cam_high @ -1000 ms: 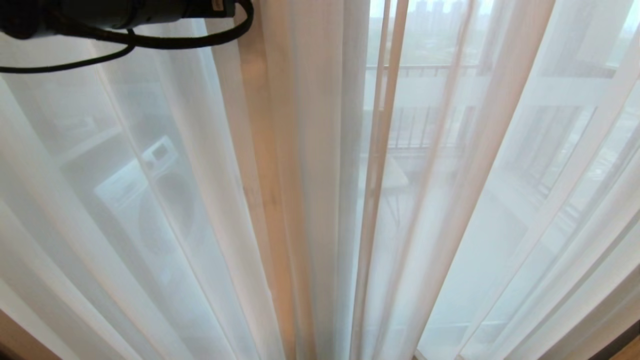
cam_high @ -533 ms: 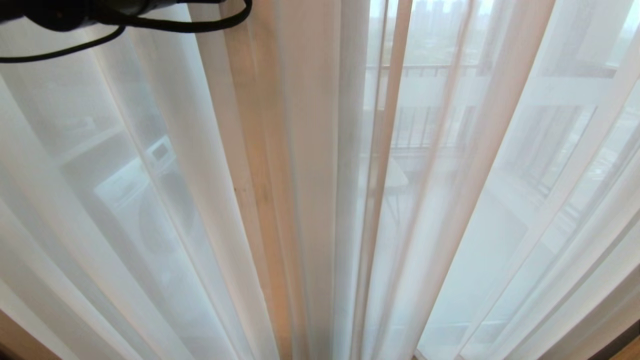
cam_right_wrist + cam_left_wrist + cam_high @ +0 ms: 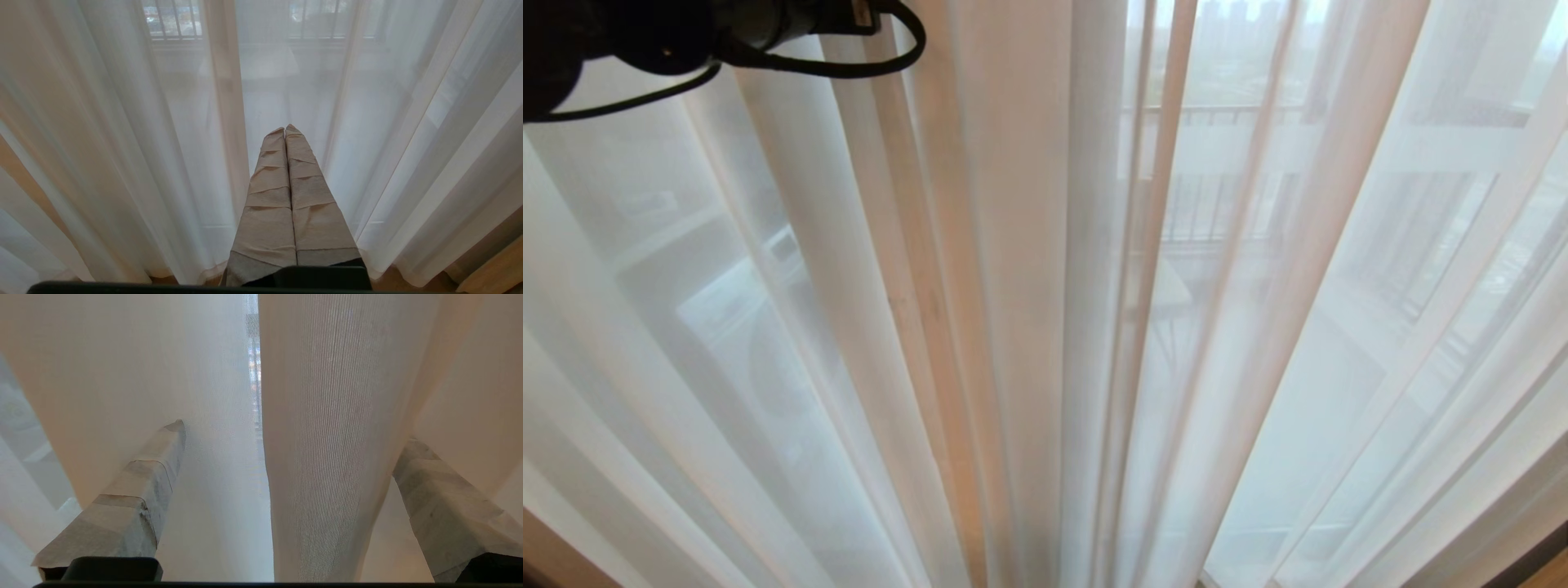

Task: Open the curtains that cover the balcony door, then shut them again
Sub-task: Pull the inner curtains open on both sides

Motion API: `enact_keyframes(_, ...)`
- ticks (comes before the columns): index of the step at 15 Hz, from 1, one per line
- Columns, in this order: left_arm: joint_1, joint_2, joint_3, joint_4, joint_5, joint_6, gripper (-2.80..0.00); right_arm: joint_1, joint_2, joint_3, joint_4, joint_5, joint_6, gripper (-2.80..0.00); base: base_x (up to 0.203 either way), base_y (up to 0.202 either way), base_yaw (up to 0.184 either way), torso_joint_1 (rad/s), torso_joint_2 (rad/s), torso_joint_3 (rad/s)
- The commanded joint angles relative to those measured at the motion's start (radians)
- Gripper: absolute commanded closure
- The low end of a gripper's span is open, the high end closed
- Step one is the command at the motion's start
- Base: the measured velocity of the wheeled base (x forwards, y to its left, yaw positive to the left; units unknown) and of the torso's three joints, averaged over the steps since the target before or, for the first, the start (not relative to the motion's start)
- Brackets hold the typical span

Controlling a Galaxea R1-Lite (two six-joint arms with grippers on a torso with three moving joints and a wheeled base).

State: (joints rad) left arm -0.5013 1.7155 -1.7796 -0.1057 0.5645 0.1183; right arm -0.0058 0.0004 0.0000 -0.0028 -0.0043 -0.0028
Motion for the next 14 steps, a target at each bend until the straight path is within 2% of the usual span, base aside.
enact_keyframes(1, 0.033, 0.000, -0.001, -0.003, 0.004, 0.000, -2.80, 0.000, 0.000, 0.000, -0.002, 0.000, 0.000, 0.00, 0.000, 0.000, 0.000, 0.000, 0.00, 0.000)
enact_keyframes(11, 0.189, -0.037, 0.005, -0.004, -0.005, -0.012, -2.80, 0.000, 0.000, 0.000, 0.000, 0.000, 0.000, 0.00, 0.000, 0.000, 0.000, 0.000, 0.00, 0.000)
enact_keyframes(14, 0.196, -0.036, 0.006, -0.003, -0.018, -0.012, -2.80, 0.000, 0.000, 0.000, 0.000, 0.000, 0.000, 0.00, 0.000, 0.000, 0.000, 0.000, 0.00, 0.000)
